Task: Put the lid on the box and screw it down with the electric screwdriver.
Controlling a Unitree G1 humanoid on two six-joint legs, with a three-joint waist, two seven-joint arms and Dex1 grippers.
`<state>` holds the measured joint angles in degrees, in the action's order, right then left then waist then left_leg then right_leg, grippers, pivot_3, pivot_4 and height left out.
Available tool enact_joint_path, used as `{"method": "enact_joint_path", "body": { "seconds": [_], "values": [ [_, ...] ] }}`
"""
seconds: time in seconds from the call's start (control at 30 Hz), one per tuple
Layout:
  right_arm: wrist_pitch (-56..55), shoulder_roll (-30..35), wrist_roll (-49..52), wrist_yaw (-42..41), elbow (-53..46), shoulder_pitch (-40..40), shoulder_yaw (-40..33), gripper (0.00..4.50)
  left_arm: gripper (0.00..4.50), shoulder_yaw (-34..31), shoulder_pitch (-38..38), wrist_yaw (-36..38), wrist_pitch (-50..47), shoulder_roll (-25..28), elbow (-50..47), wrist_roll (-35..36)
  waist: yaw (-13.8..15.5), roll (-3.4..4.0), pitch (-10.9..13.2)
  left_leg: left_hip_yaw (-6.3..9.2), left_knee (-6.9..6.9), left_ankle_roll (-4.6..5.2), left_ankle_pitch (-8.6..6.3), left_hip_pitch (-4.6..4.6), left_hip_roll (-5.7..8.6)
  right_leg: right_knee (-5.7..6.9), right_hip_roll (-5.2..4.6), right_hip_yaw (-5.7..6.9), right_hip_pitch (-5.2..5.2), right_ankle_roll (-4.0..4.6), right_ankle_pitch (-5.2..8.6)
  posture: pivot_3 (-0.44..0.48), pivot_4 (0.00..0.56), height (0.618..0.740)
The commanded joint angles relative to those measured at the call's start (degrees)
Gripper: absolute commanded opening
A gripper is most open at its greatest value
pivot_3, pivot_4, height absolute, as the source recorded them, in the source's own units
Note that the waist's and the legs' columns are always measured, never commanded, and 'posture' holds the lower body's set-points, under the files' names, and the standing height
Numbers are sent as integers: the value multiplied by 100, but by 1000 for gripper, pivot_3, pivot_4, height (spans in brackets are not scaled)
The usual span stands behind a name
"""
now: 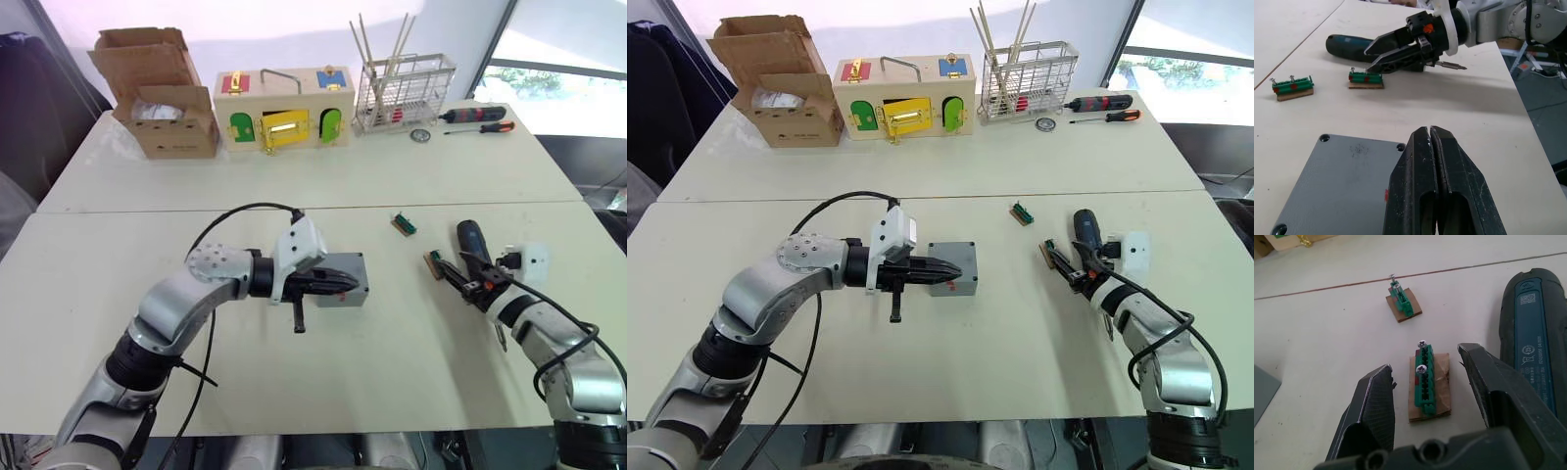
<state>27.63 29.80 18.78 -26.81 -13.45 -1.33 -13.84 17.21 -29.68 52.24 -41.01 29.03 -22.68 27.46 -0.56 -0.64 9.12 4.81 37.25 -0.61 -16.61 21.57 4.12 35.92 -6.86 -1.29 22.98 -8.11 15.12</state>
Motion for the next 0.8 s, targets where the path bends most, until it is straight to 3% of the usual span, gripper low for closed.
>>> {"method": "enact_joint_path", "body": {
  "seconds": [0.03, 0.37, 0.67, 0.8],
  "values": [
    [208, 70, -112, 125, -146, -100, 86, 2502, 0, -2, 5, -53, 57, -25, -195, -20, 8, 0, 0, 0, 0, 0, 0, 0, 0, 0, 0, 0, 0, 0, 0, 0, 150, 730],
    [1241, 77, -92, 617, -803, -329, 157, 2502, 0, 77, 93, -206, 47, -147, -268, -83, 12, 0, 0, 1, 2, 0, 0, 2, 0, 1, 0, 0, 2, 0, 0, 0, 150, 730],
    [1501, 90, -147, 645, -868, -415, 252, 2502, 0, 156, 43, -227, 173, -204, -153, -191, 9, 0, 0, 0, 2, 0, 0, 3, 0, 1, 0, 0, 2, 0, 0, 0, 150, 730],
    [1554, 147, -248, 639, -836, -410, 348, 1228, 0, 145, 54, -264, 180, -252, -152, -228, 7, 0, 0, 0, 2, 0, 0, 3, 0, 1, 0, 0, 2, 0, 0, 0, 150, 730]
  ]
}}
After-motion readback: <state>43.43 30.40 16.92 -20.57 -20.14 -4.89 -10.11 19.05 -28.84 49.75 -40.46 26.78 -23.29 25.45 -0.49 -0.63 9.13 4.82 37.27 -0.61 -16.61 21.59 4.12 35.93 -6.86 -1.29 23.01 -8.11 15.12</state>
